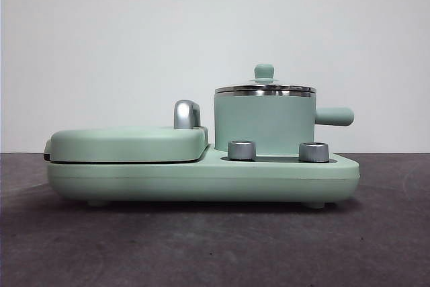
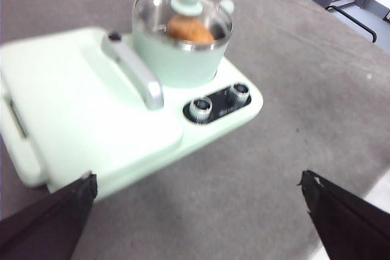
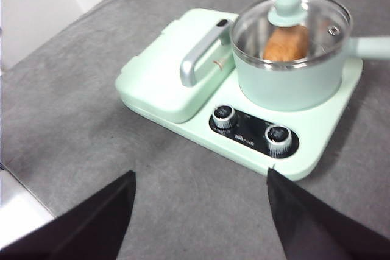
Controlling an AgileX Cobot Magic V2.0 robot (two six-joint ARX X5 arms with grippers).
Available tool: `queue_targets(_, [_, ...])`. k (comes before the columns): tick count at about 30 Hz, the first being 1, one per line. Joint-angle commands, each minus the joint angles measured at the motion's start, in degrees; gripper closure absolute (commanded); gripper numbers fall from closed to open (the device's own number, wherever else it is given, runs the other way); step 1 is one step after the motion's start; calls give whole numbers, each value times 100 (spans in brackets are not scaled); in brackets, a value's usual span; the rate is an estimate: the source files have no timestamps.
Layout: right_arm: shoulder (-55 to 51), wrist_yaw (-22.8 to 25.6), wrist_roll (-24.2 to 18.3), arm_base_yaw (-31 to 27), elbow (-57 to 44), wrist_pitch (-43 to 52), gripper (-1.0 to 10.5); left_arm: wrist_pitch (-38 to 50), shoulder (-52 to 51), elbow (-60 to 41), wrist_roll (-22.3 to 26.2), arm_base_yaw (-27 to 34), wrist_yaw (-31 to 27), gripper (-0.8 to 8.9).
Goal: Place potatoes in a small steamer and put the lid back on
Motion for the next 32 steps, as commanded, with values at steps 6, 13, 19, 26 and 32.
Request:
queue_targets(6, [31,-11,-173,50,46,157,609,168,-186,-79,-192,-52,4,329])
queue_targets(13, [31,-13,-149,50,46,155,928,212,-181,-76,-260,-52,4,807])
queue_targets(19, [26,-9,-133,50,50,179,928,214,-192,-76,-278,-52,4,807])
queue_targets(26, [26,-11,-133,50,50,181,928,214,-192,-76,-278,-52,4,808])
queue_targets(32, [26,-11,-133,50,50,184,928,238,-343,-168,-280,350,61,807])
